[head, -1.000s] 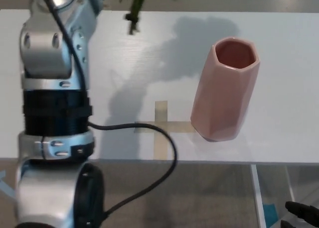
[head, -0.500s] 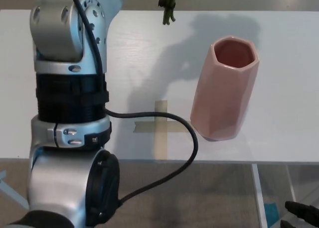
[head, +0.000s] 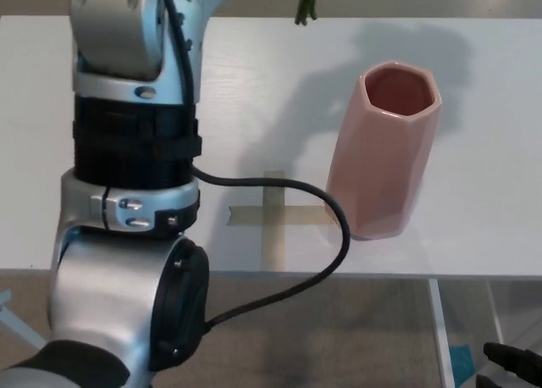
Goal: Use the left hand to pick up the rose and then lift and insert it into the pink vase.
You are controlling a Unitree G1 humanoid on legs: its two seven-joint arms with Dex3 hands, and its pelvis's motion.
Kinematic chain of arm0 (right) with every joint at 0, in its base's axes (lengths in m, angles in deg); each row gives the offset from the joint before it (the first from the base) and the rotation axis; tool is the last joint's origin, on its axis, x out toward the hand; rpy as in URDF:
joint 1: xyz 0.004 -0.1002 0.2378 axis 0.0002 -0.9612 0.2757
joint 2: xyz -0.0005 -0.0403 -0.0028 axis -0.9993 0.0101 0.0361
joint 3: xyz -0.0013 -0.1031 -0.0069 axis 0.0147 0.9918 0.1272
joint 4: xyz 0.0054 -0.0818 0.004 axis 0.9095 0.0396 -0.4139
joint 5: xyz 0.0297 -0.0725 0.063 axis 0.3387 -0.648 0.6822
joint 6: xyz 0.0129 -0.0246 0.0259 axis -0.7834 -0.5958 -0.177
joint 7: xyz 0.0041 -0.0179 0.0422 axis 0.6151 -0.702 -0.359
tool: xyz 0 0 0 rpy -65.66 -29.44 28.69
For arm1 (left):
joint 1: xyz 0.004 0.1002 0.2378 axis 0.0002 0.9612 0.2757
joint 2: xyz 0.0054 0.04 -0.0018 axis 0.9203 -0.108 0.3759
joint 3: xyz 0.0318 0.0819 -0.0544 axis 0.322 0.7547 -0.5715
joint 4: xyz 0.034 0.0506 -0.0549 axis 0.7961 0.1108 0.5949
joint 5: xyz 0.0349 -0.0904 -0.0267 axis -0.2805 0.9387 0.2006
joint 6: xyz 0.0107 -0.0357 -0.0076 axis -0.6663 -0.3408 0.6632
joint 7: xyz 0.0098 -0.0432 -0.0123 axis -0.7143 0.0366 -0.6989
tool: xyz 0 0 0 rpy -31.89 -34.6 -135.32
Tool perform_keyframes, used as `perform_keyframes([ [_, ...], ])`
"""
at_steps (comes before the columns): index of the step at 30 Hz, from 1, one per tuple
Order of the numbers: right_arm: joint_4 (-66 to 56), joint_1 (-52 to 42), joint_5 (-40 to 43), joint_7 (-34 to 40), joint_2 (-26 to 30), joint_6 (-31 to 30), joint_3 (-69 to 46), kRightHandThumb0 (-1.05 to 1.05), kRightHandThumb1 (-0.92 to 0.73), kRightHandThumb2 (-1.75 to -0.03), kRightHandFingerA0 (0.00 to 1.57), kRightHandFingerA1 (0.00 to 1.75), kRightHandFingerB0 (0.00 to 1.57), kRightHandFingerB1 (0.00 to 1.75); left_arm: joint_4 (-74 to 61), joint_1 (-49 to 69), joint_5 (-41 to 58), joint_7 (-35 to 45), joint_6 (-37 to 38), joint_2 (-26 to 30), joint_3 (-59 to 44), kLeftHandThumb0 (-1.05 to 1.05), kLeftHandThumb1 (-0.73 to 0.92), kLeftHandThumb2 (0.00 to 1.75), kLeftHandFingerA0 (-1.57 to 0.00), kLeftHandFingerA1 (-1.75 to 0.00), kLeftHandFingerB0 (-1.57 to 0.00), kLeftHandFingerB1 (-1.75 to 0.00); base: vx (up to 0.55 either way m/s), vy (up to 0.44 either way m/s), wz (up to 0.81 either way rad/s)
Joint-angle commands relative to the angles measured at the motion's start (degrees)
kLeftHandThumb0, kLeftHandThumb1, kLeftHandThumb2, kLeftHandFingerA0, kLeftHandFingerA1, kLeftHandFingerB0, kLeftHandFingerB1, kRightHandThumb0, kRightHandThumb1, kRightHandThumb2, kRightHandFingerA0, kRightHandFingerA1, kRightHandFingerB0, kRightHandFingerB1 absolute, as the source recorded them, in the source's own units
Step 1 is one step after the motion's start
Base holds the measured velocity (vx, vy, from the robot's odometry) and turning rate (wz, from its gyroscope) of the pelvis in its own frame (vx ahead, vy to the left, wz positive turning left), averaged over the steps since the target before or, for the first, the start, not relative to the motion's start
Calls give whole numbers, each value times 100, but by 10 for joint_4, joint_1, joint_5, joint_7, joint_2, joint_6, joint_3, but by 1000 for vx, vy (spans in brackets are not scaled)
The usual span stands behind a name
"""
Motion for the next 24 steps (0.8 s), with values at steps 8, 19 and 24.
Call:
perform_keyframes([
  [8, -2, -5, 8, -3, 1, -5, 0, -19, -63, -58, 58, 50, 55, 47, 10, -14, 26, -22, 2, -55, 23, -18, 76, 76, -96, -150, -83, -104, 0, 0, 0],
  [19, -2, -8, 7, -4, 1, -3, 1, -19, -63, -58, 58, 50, 55, 47, -17, 2, 38, -33, -20, -83, 38, -16, 77, 75, -94, -150, -82, -104, 0, 0, 0],
  [24, -4, -7, 7, -3, 0, -3, 2, -19, -63, -58, 58, 50, 55, 47, -15, 14, 36, -32, -6, -86, 54, -15, 77, 76, -93, -148, -82, -103, 0, 0, 0],
])
